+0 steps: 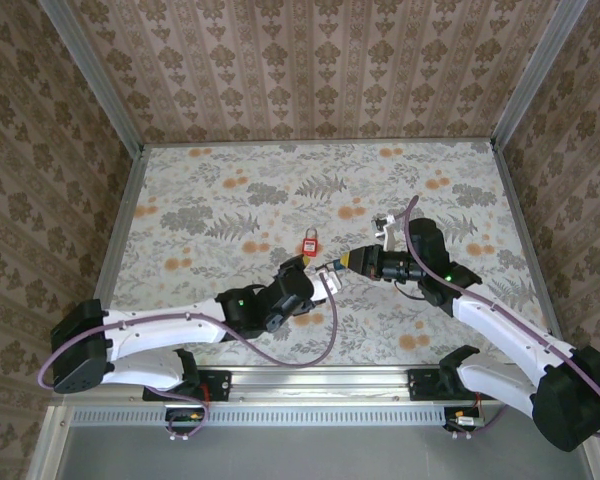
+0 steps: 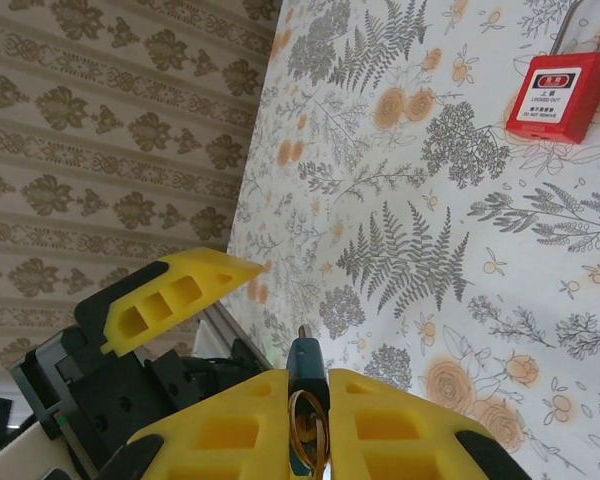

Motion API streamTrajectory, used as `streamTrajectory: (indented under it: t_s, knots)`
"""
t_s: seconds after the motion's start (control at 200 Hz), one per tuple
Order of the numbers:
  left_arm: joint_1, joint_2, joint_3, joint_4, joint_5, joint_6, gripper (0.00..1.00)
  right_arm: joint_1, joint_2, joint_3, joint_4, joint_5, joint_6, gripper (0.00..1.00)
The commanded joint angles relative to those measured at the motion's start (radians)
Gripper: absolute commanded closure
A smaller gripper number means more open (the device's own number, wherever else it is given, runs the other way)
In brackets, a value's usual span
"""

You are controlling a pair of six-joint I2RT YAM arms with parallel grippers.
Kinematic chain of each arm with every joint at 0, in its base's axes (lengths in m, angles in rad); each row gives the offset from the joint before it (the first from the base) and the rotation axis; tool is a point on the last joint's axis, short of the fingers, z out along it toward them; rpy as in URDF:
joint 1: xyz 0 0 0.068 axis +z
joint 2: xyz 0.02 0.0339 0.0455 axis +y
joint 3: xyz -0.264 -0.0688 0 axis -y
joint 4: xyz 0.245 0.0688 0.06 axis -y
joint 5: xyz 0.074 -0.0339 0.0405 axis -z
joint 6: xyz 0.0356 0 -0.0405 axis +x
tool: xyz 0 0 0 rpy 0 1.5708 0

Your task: Unlock with the key

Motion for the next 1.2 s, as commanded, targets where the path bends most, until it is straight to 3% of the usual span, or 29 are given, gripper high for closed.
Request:
streamTrajectory:
  t_s: [0.0,0.2,1.195]
  knots:
    - [-0.003,0.003,-0.015,0.214,-0.033,0.071,0.35,-0.003,-0.017,0.027,-0.005,-0.026,0.054,0.85]
    - [0.006,0.036,-0.041,0.316,-0.041,0.117,0.33,-0.002,-0.023,0.016,0.014,-0.033,0.097,0.85]
    - [0.035,0.012,-0.059,0.37,-0.081,0.145,0.36,0.009,-0.047,-0.036,0.026,-0.032,0.107,0.85]
